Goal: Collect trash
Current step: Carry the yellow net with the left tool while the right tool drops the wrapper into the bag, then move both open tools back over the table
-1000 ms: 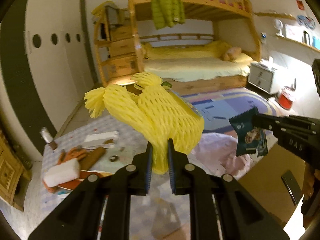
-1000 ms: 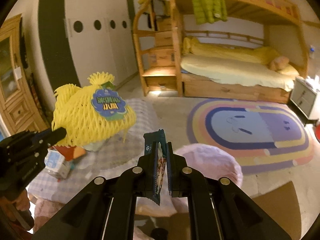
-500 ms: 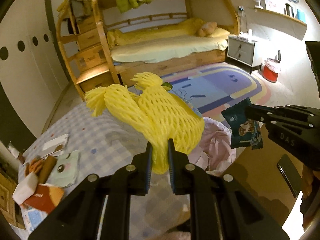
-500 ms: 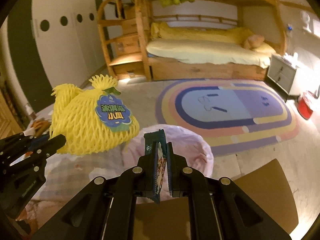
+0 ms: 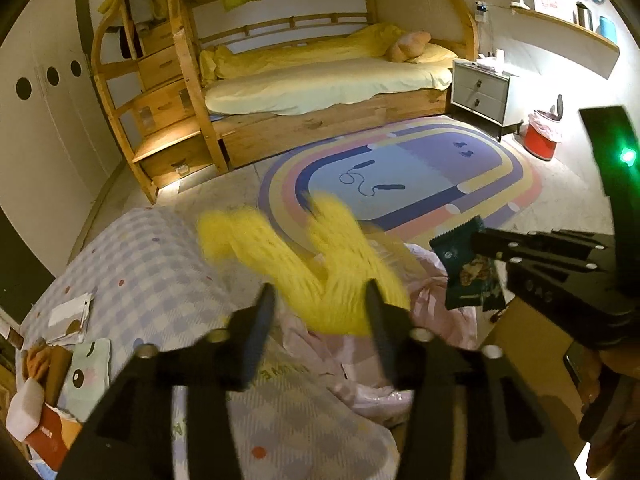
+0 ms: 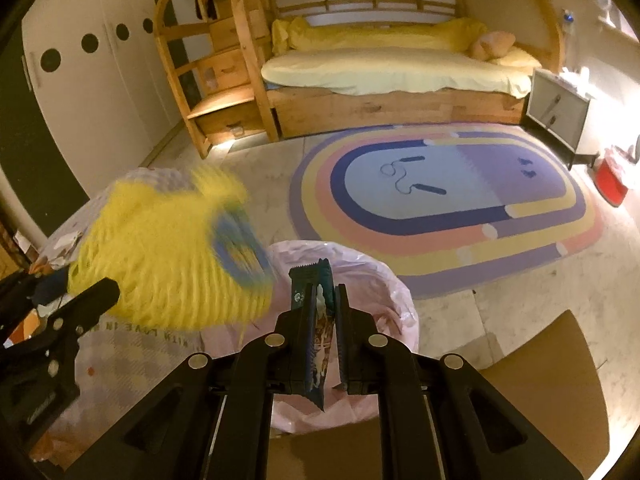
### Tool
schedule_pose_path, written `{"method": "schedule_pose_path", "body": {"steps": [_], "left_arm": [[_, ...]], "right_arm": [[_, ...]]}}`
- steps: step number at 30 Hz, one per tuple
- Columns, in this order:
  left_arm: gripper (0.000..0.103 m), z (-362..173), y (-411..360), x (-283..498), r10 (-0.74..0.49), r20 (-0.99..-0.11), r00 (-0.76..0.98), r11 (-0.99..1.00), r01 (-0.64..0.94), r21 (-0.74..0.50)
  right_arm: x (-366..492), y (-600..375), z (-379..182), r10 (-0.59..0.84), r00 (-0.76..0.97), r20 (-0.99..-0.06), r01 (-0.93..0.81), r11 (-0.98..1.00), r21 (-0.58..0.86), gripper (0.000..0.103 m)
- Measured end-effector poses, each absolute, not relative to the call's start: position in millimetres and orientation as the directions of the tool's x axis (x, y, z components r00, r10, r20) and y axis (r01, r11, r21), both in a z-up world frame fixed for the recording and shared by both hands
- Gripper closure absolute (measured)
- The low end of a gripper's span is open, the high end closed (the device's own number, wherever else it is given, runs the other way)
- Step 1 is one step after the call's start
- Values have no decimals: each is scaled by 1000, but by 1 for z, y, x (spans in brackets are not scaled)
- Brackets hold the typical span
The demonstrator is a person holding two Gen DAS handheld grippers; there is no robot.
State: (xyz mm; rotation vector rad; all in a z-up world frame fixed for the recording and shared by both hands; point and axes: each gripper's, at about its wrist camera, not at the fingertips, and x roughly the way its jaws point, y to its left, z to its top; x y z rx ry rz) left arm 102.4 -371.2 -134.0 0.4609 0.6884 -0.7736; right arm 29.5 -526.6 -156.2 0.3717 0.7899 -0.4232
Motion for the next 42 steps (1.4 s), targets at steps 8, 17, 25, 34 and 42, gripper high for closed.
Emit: {"method": "schedule_pose_path", "body": {"steps": [8,17,25,34,42], "left_arm": [[45,-124,-342,111,-454,-711,538,695,712,95],[44,-90,-266,100,-438,-664,606,778,626,57],[39,-69,-195,92,-390,-622,679,847,529,47],[36,-65,-102,90,-281,-616,736,921,388,44],[35,-85,-19,98,-171,-652,739,972,234,10]], "right_arm": [[22,-518,-145,-220,633,-742,498,850,173,56],[-7,-469,-89,-213,724,-656,425,887,182,56],[1,-409,-60,-135,778,-614,297,940,170,56],[29,-327,-54,3,780,-626,107,984,139,56],[54,-274,-59,76,760,-646,-9,994,107,56]]}}
